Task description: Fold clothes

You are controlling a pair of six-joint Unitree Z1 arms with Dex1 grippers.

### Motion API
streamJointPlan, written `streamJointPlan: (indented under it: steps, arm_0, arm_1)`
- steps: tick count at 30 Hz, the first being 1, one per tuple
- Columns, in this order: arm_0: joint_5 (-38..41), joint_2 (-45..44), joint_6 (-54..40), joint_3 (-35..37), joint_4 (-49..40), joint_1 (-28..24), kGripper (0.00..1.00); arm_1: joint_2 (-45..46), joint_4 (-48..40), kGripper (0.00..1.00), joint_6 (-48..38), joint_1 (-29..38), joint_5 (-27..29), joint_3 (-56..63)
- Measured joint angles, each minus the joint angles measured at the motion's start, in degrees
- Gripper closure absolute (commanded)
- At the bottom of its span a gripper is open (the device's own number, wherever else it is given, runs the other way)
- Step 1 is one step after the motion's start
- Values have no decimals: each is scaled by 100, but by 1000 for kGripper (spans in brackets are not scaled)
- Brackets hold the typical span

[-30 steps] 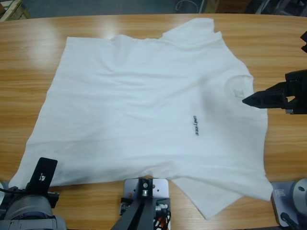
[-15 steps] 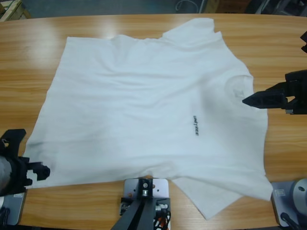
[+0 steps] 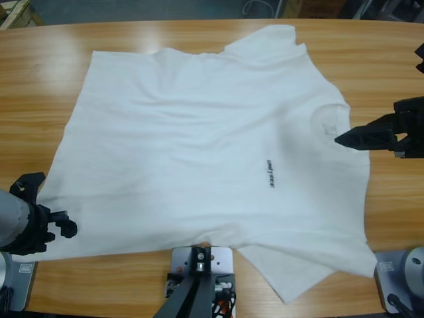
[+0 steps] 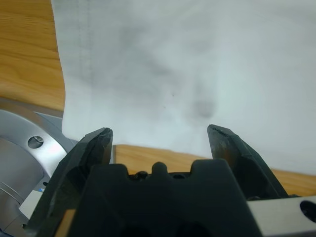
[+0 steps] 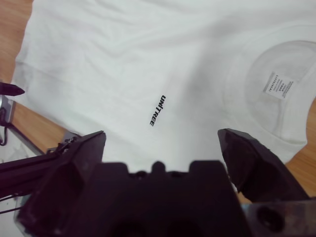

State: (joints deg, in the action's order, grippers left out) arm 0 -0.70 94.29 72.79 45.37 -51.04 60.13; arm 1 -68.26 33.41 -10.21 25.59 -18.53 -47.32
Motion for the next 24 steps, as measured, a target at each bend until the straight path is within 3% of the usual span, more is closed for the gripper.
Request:
streamJointPlan:
  steps: [10,18,24]
  arm_0:
    - [-42,201,-43,-11,10,-372,253]
    - [335,-1324,491,-735,780,-421,253]
    - [688,-1820,1095,-1027,899,-426,249]
  arm_1:
    - [19,0,71,0,0,0,1]
    - [77,0,69,0,0,0,6]
    - [88,0,69,0,0,0,6]
